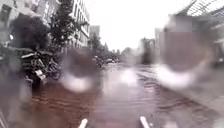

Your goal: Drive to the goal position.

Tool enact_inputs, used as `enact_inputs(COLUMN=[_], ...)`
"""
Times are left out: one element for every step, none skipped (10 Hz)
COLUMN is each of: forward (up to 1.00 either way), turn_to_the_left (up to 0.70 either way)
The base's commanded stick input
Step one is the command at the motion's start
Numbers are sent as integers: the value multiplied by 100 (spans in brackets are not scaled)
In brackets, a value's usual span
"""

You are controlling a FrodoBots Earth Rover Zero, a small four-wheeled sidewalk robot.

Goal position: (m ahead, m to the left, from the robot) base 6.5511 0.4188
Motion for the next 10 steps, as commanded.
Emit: enact_inputs(forward=[70,70,70,70,70,70,70,70,70,70], turn_to_the_left=[0,0,0,0,0,0,0,0,0,0])
